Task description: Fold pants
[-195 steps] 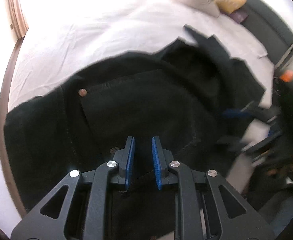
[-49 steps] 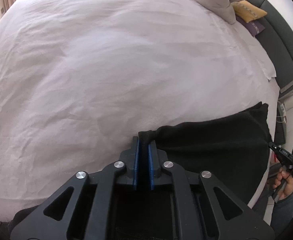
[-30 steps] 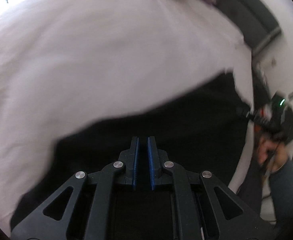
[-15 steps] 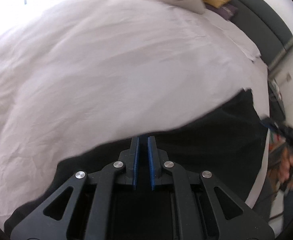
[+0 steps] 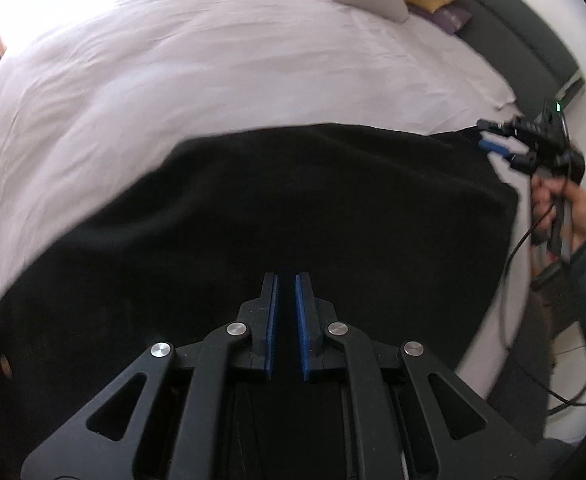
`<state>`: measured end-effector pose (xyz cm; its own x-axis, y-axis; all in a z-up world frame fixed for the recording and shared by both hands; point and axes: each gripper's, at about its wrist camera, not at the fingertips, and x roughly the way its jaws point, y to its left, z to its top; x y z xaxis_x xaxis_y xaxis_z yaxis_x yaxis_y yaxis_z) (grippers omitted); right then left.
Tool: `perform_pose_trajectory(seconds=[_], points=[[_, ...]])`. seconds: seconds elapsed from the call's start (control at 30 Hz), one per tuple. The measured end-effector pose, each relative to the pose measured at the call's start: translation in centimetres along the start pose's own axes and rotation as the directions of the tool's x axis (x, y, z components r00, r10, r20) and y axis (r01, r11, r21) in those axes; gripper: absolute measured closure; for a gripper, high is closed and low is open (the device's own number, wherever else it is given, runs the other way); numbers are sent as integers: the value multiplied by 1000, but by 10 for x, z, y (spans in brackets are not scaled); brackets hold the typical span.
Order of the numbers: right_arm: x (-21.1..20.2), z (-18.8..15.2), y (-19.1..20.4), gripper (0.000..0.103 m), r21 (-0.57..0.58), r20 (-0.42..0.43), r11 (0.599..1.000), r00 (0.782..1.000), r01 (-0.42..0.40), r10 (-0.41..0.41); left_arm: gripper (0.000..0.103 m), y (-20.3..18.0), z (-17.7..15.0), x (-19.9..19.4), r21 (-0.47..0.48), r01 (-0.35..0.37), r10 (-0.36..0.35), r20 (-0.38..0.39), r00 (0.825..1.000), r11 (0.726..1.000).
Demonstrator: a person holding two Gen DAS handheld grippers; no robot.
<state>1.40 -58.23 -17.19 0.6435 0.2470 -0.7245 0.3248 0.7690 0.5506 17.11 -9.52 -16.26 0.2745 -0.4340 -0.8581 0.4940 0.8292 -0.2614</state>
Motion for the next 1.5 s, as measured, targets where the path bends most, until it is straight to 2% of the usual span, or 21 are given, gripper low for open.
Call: perform_pose_trajectory(seconds=[0.1,0.17,0.23,0.27,0.33,0.43,0.5,0.53,0.6,0.67,0.73,0.8,0.9,0.97,1.07,1.13,1.23,1.3,1.37,1.43,1.5], points=[[4,-49,29,41,-108,-101,988,990,-111,100,95,8,-22,-6,-39,2,-2,-4,1000,999],[16,-69,26,40,-137,-135,987,989,-77,59,95,18,-37,1,-76,-4,1,-29,1000,997],[22,-68,-7,60,-24,-96,996,992,-84,81,95,29,-48,1,-107,26,-27,-16,999,994],[18,-59,-26,64,48,-59,996,996,-71,74,95,31,-51,0,-112,30,-32,-12,999,993],[2,-44,-48,65,103,-2,993,998,66,-66,95,28,-55,-9,-113,20,-20,-1,1000,993],[-29,-30,-58,56,140,21,962,971,234,-239,95,23,-61,-24,-110,-24,29,51,998,994],[-51,-39,-41,52,112,55,987,991,113,-120,95,30,-69,-45,-147,-3,21,125,992,989],[-56,-46,-30,42,77,52,995,997,55,-59,95,35,-75,-53,-166,-9,34,151,988,986],[-52,-72,-1,33,-23,-5,998,998,-64,64,95,51,-82,-59,-215,-24,61,167,984,976],[-37,-97,15,33,-74,-74,990,991,-121,115,95,78,-90,-58,-280,-45,91,156,983,959],[-17,-117,2,38,-40,-128,999,991,-32,27,95,101,-98,-56,-334,-51,107,153,982,941],[-18,-121,-22,49,68,-93,996,994,-55,61,95,128,-113,-61,-415,37,45,185,982,909],[-33,-117,-24,49,55,-88,997,995,54,-49,95,131,-113,-85,-426,-13,105,193,976,905],[-43,-113,-16,44,18,-78,994,991,112,-110,95,137,-97,-106,-427,36,88,266,960,903],[-39,-111,6,35,1,-78,1000,997,8,-8,95,144,-71,-112,-416,53,89,315,945,908],[-28,-120,19,35,-27,-97,999,995,-41,38,95,149,-52,-95,-376,26,86,280,956,926],[-7,-106,7,37,4,-129,1000,992,6,-5,95,166,-47,-47,-386,-72,138,146,980,920],[-3,-91,1,41,77,-107,997,994,-10,18,95,185,-60,-43,-414,26,65,205,977,910],[-25,-93,-11,41,86,-85,995,996,45,-37,95,190,-69,-44,-446,78,34,238,971,892],[-36,-88,-8,41,60,-69,994,994,89,-85,95,184,-70,-53,-438,15,91,221,971,899],[-48,-85,-1,40,51,-50,999,999,10,-7,95,172,-68,-71,-411,-24,132,237,962,911]])
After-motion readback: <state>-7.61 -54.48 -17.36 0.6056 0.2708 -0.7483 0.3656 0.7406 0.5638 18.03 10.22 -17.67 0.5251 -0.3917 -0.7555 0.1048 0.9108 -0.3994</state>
